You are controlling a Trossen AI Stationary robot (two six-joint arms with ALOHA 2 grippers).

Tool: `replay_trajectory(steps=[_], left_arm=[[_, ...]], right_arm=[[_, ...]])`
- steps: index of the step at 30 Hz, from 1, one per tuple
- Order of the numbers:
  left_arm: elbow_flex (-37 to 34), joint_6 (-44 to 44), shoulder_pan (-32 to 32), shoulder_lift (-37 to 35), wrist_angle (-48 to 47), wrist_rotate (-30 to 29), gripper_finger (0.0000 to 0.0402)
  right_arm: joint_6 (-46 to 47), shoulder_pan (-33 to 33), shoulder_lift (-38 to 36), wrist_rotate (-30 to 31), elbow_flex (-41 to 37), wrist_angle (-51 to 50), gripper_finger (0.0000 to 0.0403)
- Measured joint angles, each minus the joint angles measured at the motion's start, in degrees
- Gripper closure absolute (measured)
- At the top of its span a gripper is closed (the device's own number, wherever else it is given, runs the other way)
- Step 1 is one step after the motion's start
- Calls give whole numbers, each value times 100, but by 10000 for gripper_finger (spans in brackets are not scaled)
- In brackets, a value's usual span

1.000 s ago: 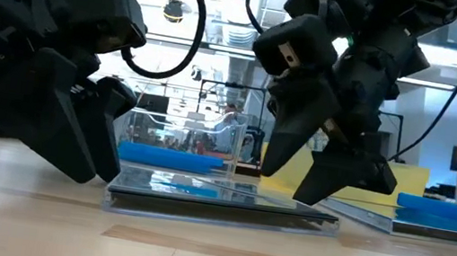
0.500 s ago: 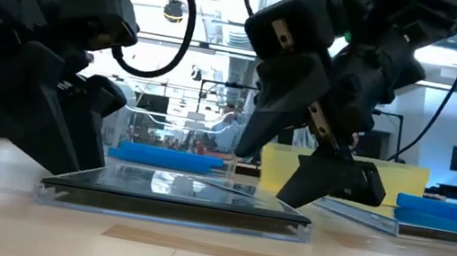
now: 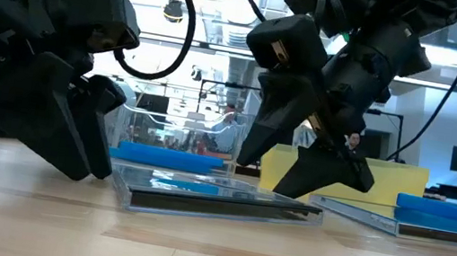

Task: Pick & place jewel cases by type
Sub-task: Put the left black CD case into the yellow bin

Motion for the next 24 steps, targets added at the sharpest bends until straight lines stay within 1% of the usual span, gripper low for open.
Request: replay_trajectory(steps=[3,6,8,10,16,18,24], left_arm=[[-24,28,-20,-226,-105,-91,230],[-11,26,-113,-440,78,-211,230],[-9,67,-158,-454,268,-429,230],[-9,122,-173,-434,401,-497,230],[-4,95,-136,-246,578,-498,230],[-2,80,-104,-128,755,-431,230],[12,-70,-4,69,705,-124,230]], right_arm=[[-72,-2,0,-35,-4,-58,154],[-161,-4,-2,-79,-7,-99,154],[-209,-4,-4,-85,-11,-101,154],[-240,-2,-4,-82,-11,-97,154],[-227,10,-8,-81,-22,-10,154],[-177,6,-7,-147,-22,-13,154],[28,-13,-7,-244,-92,-17,154]])
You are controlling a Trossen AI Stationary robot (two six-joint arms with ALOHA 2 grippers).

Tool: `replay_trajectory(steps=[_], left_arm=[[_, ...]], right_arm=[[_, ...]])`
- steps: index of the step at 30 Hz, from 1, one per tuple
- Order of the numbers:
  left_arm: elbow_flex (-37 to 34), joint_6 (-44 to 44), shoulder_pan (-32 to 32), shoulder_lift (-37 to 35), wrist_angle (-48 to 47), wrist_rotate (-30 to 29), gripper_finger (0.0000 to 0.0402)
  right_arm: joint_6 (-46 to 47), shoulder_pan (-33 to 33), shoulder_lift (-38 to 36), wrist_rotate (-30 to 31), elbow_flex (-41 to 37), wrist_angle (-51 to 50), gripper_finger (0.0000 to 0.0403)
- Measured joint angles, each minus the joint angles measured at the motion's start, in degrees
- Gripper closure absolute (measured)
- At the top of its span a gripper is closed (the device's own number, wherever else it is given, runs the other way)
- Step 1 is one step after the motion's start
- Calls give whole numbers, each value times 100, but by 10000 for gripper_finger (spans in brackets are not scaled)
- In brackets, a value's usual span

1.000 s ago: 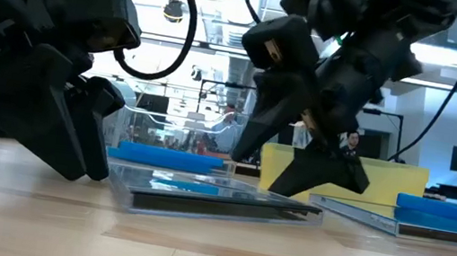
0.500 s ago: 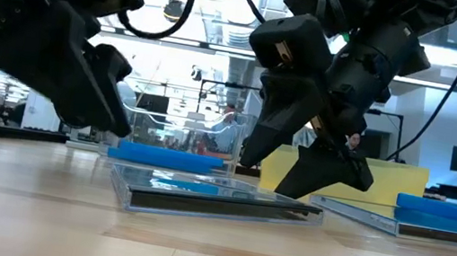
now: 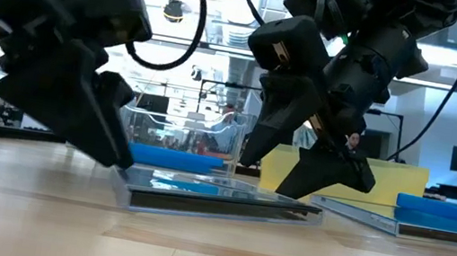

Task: Pick & place jewel cases by type
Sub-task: Put the left black CD case into the yellow bin

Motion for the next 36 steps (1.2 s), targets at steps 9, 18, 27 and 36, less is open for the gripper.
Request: replay_trajectory(steps=[9,18,27,36], left_arm=[[12,-216,4,-20,-278,68,230],[74,-89,-70,-120,-393,-360,230],[349,-409,-97,-177,-924,-563,230],[528,-1307,-590,-175,-846,-969,230]], right_arm=[[102,9,-2,8,-9,-146,154],[58,13,2,98,-22,-86,154],[10,98,11,70,-35,322,154],[-37,122,15,165,-31,383,154]])
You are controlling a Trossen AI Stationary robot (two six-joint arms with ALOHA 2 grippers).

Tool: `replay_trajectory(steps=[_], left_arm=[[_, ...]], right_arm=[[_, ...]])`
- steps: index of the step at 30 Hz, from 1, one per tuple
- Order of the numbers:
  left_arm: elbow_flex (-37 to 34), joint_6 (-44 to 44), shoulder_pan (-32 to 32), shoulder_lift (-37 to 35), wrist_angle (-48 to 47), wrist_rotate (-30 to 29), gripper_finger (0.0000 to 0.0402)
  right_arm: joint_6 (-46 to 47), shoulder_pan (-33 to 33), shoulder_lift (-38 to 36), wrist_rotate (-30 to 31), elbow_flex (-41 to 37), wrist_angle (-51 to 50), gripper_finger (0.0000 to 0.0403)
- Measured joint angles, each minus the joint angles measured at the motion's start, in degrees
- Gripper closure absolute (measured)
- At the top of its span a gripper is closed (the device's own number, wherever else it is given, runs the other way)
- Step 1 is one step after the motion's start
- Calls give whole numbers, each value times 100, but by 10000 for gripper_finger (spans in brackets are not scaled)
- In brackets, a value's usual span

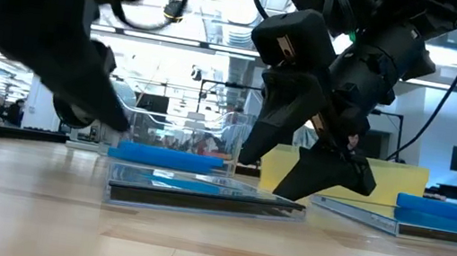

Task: Pick & place jewel cases by type
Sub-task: Put the left black CD case into the yellow bin

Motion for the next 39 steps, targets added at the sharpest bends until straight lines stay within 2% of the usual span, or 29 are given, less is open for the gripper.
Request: replay_trajectory(steps=[2,5,8,12,19,22,26,39], left_arm=[[48,34,-147,0,45,-300,230],[85,330,-237,19,239,-278,230],[91,832,-263,232,832,65,230],[91,1342,-216,709,1755,826,230],[91,1493,32,1288,2810,1679,230],[89,1397,101,1372,2800,1934,230],[90,1331,109,1377,2683,1933,230],[115,1010,94,1331,1801,1534,230]], right_arm=[[-46,0,2,6,0,43,154],[-119,0,4,14,0,59,154],[-164,0,4,18,0,67,154],[-263,0,4,28,0,69,154],[-314,2,4,119,4,69,154],[-359,2,4,119,4,69,154],[-416,2,4,113,7,69,154],[-465,0,2,53,9,73,154]])
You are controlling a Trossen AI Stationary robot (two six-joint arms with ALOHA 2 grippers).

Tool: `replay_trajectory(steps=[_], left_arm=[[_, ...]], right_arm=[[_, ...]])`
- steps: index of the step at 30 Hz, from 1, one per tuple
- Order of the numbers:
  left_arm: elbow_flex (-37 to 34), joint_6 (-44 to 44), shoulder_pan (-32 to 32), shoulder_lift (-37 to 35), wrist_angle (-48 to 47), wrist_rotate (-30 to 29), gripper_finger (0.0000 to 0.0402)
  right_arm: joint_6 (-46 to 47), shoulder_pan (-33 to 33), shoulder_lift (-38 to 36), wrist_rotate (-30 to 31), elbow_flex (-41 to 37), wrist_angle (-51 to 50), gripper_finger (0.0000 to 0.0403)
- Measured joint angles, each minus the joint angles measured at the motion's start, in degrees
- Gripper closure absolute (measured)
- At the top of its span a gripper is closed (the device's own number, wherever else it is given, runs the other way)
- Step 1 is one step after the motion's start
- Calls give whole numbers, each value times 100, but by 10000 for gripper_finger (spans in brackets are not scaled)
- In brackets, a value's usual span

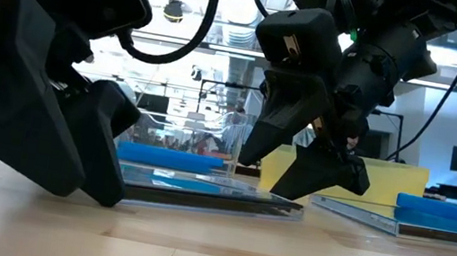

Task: Pick & place jewel cases by type
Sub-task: Put the left black CD case into the yellow bin

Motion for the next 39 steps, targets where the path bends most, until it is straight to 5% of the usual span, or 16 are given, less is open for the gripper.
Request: replay_trajectory(steps=[12,39], left_arm=[[-42,-61,-110,-645,-1528,-1059,230],[-35,-861,-319,-920,-2440,-2181,230]], right_arm=[[2,-38,9,-14,-4,173,154],[-868,-592,-81,44,7,-262,154]])
